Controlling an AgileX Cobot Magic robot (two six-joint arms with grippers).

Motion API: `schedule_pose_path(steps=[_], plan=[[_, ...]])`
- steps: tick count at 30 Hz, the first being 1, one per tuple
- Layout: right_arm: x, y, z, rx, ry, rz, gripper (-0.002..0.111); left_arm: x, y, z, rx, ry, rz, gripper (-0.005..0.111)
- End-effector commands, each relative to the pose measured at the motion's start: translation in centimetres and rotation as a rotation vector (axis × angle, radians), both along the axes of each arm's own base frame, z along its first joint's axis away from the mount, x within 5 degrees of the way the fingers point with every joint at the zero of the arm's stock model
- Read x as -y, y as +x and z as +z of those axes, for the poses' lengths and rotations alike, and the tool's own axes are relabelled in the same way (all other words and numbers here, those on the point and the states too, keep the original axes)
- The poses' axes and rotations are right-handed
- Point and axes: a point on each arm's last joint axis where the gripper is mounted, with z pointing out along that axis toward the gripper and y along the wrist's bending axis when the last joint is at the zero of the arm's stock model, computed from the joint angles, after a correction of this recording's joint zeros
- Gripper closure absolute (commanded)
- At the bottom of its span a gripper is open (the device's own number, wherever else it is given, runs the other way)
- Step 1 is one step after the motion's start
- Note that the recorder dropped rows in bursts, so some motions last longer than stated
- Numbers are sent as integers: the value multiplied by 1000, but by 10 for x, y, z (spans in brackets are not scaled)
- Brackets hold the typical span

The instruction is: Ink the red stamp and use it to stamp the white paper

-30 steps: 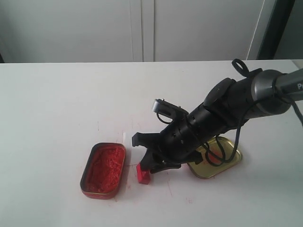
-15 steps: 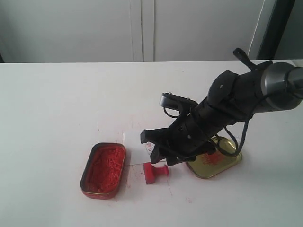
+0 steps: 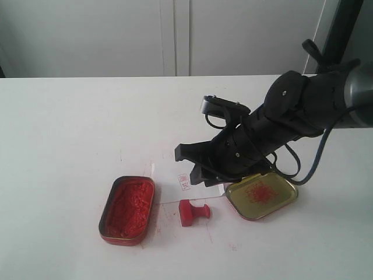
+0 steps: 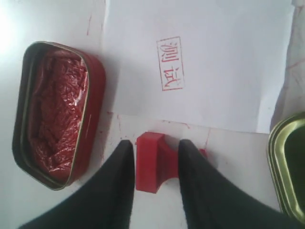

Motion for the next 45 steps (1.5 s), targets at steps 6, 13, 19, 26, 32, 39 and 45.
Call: schedule_pose_path(steps=[6,13,19,26,32,39,45], plan=[[8,-11,31,52,2,55,108,1,0,-2,-3,-6,-7,107],[17,-19,44,77,-62,91,108,1,0,-2,-3,-6,-7,107],[30,-23,49,71,-183,67,108,1,0,-2,-3,-6,-7,107],[48,-29,55,39,-319,46,108,1,0,-2,-3,-6,-7,107],[74,-27,62,-6,-334,-14,108,1,0,-2,-3,-6,-7,107],[109,-26,71,-41,-352,-83,108,1,0,-2,-3,-6,-7,107],[144,-27,79,-69,-360,-180,108,1,0,-2,-3,-6,-7,107]])
